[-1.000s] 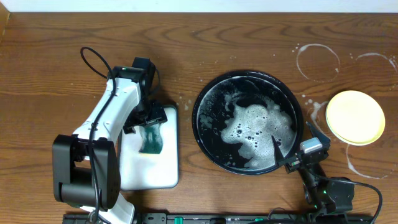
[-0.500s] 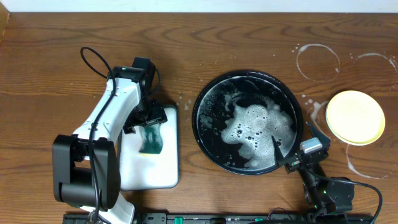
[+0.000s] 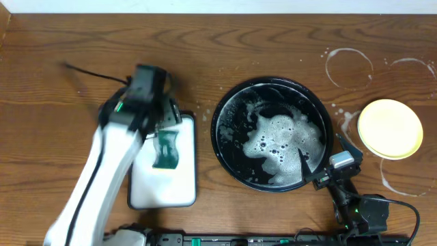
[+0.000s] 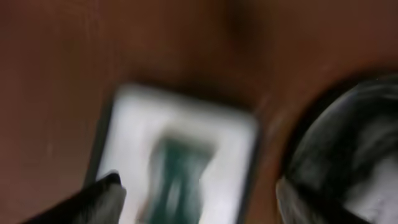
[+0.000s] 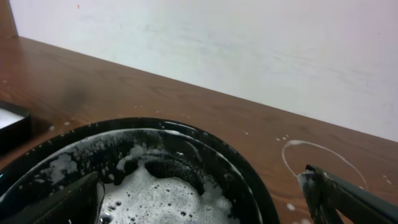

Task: Clean dirty plates on tray and stack at the side

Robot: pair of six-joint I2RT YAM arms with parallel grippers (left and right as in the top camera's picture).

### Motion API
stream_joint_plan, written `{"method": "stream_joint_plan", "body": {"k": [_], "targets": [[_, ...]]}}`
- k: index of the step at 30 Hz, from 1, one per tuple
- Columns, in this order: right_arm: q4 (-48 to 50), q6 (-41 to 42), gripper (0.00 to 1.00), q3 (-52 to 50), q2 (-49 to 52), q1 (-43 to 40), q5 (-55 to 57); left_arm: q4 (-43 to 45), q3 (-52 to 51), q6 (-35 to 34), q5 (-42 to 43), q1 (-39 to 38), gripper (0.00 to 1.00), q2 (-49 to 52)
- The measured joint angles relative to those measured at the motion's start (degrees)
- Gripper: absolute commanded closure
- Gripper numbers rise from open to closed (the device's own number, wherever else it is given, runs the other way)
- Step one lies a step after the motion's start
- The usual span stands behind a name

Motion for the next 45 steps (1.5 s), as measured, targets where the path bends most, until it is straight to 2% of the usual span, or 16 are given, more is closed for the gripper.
{"method": "stream_joint_plan", "body": {"k": [4, 8, 17, 23, 27, 32, 45], "targets": [[0.0, 0.0, 0.01, 0.0, 0.0, 0.0, 0.0, 18.2, -9.9, 3.8, -1.6, 0.2, 0.19, -17.2], [0.0, 0.0, 0.01, 0.0, 0.0, 0.0, 0.0, 29.3, -21.3, 6.0, -2.2, 1.8, 0.19, -31.1], [0.0, 0.0, 0.01, 0.0, 0.0, 0.0, 0.0, 42.9, -44.7, 7.2, -2.8, 5.4, 0.19, -53.8], [0.0, 0.0, 0.01, 0.0, 0.0, 0.0, 0.0, 45.4, -54.5, 7.5, -2.8, 7.0, 0.19, -67.3], [0.0, 0.0, 0.01, 0.0, 0.0, 0.0, 0.0, 47.0, -58.7, 7.5, -2.9, 8.1, 0.19, -73.2], [0.0, 0.0, 0.01, 0.0, 0.0, 0.0, 0.0, 50.3, -63.4, 7.5, -3.0, 8.7, 0.19, -73.9], [0.0, 0.0, 0.01, 0.0, 0.0, 0.0, 0.0, 46.3, -65.2, 7.5, -2.8, 8.7, 0.19, -73.9]]}}
